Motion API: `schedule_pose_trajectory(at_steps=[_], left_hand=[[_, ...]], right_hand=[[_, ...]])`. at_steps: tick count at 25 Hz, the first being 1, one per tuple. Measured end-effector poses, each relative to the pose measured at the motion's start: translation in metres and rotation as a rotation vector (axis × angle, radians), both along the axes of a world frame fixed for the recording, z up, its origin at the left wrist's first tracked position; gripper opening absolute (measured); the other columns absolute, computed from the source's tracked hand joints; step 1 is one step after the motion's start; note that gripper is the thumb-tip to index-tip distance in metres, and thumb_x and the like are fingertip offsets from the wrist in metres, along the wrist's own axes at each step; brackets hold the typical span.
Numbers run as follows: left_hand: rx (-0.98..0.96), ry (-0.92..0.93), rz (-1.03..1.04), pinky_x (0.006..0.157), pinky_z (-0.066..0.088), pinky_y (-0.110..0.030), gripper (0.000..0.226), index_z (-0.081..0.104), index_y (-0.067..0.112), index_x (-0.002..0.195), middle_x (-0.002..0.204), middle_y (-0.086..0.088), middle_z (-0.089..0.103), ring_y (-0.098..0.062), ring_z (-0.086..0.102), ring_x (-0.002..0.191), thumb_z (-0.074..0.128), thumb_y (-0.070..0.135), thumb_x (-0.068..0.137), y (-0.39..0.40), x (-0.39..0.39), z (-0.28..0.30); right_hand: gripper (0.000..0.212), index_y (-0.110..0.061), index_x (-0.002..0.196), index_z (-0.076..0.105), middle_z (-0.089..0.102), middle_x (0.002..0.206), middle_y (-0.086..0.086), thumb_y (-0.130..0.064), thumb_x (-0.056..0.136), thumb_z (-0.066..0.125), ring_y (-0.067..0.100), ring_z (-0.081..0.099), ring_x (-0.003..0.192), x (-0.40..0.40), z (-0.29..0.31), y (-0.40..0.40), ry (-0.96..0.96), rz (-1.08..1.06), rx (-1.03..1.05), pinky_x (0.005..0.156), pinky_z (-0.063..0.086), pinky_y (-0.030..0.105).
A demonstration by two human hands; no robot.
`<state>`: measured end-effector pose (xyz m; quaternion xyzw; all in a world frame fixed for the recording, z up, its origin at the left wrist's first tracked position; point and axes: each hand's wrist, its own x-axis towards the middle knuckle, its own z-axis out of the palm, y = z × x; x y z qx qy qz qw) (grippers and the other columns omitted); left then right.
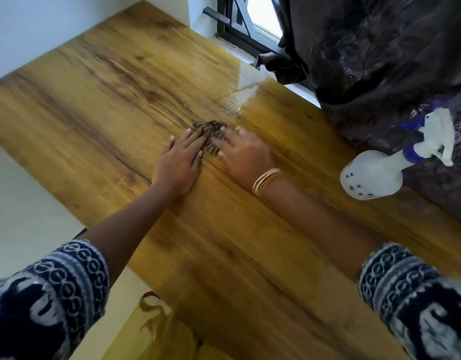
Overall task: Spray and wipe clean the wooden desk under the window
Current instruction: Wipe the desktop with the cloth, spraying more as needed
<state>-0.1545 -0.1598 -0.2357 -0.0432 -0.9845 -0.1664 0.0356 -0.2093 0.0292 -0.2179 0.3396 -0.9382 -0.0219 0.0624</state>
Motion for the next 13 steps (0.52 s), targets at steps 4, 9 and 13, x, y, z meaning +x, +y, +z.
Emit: schedule_pose_trajectory(at_steps=[4, 9, 13], left_hand=[[0.035, 0.001, -0.023, 0.121, 0.013, -0.041, 0.049, 0.026, 0.030, 0.152, 0.160, 0.009, 0.022, -0.008, 0.012, 0.149, 0.029, 0.029, 0.104, -0.004, 0.002, 0.000], [0.035, 0.020, -0.011, 0.120, 0.014, -0.041, 0.048, 0.029, 0.029, 0.151, 0.159, 0.008, 0.025, -0.009, 0.015, 0.148, 0.029, 0.028, 0.103, -0.001, 0.003, 0.002], [0.017, 0.019, 0.005, 0.120, 0.014, -0.041, 0.048, 0.030, 0.029, 0.151, 0.159, 0.008, 0.026, -0.010, 0.016, 0.148, 0.030, 0.027, 0.103, 0.000, 0.002, 0.001]], right_hand=[[0.042, -0.018, 0.140, 0.049, 0.042, 0.149, 0.014, -0.026, 0.100, 0.039, 0.038, 0.045, 0.127, -0.102, 0.015, 0.083, -0.017, -0.655, -0.178, 0.103, 0.038, 0.047], [0.047, -0.016, 0.136, 0.056, 0.051, 0.142, 0.016, -0.031, 0.098, 0.033, 0.040, 0.047, 0.124, -0.047, 0.007, 0.050, 0.033, -0.569, -0.249, 0.103, 0.039, 0.050], [0.039, -0.022, 0.130, 0.062, 0.058, 0.136, 0.013, -0.031, 0.093, 0.051, 0.038, 0.053, 0.122, 0.131, 0.006, 0.013, -0.093, -0.071, -0.252, 0.101, 0.045, 0.048]])
